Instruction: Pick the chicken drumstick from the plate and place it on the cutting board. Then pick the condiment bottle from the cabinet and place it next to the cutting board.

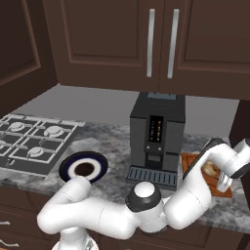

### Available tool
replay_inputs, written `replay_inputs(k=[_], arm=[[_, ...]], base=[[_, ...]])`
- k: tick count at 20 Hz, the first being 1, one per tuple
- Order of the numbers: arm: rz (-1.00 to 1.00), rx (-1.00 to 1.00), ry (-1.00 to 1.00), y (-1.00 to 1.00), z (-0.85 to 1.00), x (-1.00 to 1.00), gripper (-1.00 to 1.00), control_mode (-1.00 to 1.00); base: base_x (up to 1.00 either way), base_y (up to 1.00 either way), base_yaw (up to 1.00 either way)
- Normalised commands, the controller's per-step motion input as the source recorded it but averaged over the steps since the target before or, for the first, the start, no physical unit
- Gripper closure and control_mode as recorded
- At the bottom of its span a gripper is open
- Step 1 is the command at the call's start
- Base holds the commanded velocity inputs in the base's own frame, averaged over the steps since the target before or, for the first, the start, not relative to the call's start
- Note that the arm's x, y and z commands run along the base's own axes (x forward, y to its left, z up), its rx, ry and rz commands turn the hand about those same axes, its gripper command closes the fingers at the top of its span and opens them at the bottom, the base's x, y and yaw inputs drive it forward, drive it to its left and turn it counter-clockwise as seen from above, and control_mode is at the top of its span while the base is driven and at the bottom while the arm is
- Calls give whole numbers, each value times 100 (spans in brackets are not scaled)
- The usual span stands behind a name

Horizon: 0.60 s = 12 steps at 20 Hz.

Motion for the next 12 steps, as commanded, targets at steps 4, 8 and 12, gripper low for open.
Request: replay_inputs(k=[4,8,12], arm=[[0,-9,17,-16,0,1,100,-100],[0,-10,12,-1,0,0,100,-100],[3,-3,4,0,-9,0,100,-100]], base=[[0,0,0],[0,0,0],[0,0,0]])
